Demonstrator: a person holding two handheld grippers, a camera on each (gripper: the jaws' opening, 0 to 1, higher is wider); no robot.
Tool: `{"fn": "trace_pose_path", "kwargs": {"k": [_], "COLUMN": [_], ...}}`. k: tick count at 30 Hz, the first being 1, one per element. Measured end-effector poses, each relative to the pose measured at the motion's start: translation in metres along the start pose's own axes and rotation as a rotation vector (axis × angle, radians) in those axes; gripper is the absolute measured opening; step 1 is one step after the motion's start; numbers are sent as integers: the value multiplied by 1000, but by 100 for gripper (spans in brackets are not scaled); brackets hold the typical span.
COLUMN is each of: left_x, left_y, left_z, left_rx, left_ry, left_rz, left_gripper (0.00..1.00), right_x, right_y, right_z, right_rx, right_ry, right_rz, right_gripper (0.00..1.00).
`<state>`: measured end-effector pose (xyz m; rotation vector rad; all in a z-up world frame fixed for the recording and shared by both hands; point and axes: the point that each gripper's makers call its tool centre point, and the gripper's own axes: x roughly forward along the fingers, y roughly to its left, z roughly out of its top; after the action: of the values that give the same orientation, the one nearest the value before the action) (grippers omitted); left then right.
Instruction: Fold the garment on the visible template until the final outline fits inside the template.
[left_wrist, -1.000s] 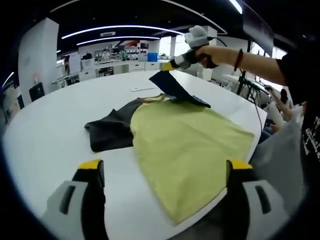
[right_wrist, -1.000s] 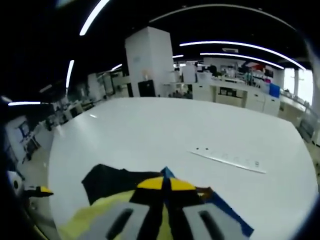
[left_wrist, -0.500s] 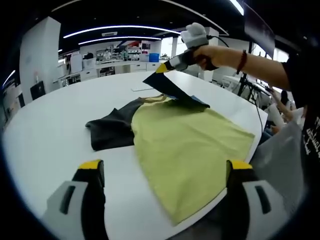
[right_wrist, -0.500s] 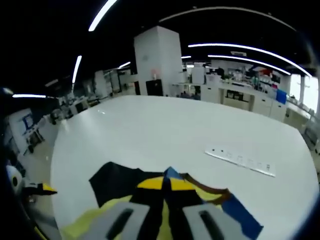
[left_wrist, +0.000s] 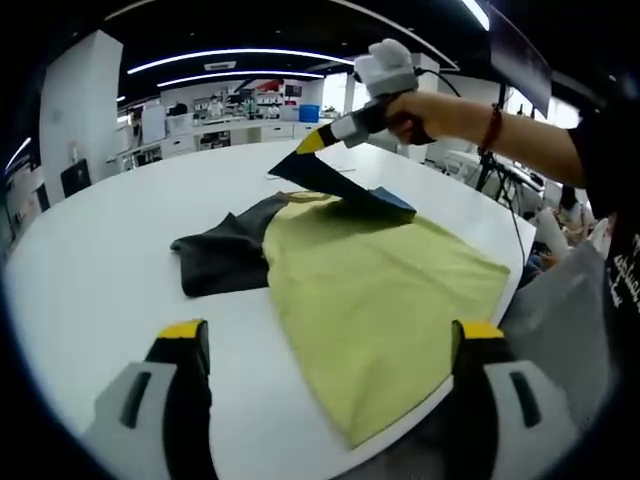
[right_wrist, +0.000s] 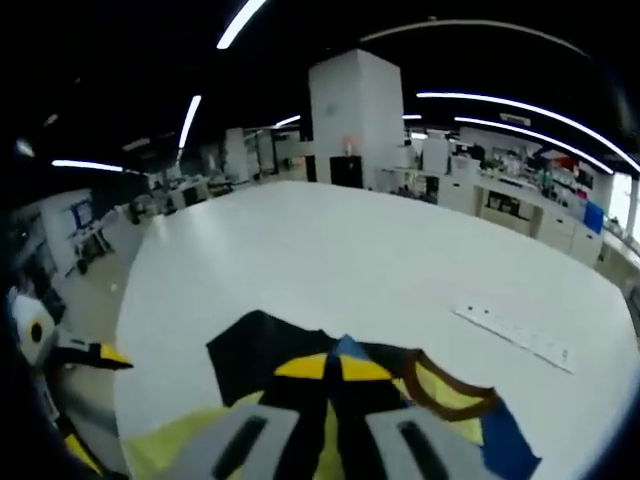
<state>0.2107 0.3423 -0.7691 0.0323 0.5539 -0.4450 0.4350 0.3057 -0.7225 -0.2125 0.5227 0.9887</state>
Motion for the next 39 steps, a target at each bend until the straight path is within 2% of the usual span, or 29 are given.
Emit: {"fn": "trace_pose_path", "kwargs": {"k": [13, 24, 29, 31, 33, 36, 39], "left_x": [0, 0, -1, -1, -2, -2, -2], "left_y": [0, -1, -1, 1, 2, 3, 4], "left_z": [0, 4, 4, 4, 5, 5, 5], "left_rx": [0, 18, 11, 8, 3, -5, -5], "left_ry": [2, -5, -10, -11, -14, -17, -17], "left_rz": [2, 10, 15, 18, 21, 24, 26], "left_gripper": [98, 96, 97, 96, 96, 96, 96], "right_x": [12, 21, 29, 31, 32, 36, 34], "right_y": [41, 54, 58, 58, 64, 68, 76], "right_z": [-26, -53, -68, -75, -81, -94, -107], "right_rx": [-39, -84, -55, -54, -62, -62, -23], "right_ry": [27, 28, 39, 56, 60, 101, 132], "right_rz": [86, 62, 49, 35, 46, 61, 86], "right_gripper": [0, 0, 0, 0, 0, 0, 0]}}
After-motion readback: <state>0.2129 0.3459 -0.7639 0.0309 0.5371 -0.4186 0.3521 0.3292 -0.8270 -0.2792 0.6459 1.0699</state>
